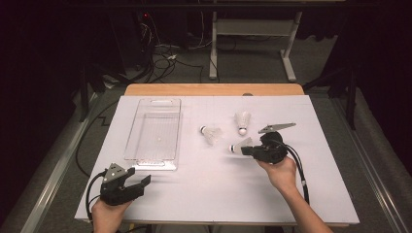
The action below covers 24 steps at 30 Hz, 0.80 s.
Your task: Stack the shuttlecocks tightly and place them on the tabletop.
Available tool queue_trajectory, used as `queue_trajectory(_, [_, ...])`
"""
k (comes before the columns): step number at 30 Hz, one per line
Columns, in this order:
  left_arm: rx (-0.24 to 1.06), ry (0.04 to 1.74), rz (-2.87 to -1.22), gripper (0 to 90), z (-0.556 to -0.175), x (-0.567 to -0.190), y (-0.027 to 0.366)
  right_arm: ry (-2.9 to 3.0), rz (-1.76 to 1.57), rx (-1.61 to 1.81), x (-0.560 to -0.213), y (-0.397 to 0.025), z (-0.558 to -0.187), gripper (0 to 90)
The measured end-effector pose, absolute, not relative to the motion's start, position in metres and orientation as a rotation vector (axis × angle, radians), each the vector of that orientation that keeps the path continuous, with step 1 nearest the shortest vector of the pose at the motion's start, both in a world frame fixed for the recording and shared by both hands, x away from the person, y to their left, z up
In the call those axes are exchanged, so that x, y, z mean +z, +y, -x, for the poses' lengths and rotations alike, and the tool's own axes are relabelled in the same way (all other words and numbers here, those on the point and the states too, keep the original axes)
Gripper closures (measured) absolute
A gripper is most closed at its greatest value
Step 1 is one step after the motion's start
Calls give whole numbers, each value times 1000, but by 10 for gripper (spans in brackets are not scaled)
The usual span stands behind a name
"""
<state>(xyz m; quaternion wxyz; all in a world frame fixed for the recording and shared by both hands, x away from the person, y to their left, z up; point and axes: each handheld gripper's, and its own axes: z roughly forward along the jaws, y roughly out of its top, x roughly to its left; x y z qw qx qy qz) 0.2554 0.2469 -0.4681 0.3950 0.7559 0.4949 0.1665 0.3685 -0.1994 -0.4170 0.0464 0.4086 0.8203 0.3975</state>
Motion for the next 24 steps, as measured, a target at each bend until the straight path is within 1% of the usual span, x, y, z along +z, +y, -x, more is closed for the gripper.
queue_trajectory(24, [420, 1252, -1916, 333, -256, -469, 246, 2491, -1275, 1218, -424, -180, -385, 900])
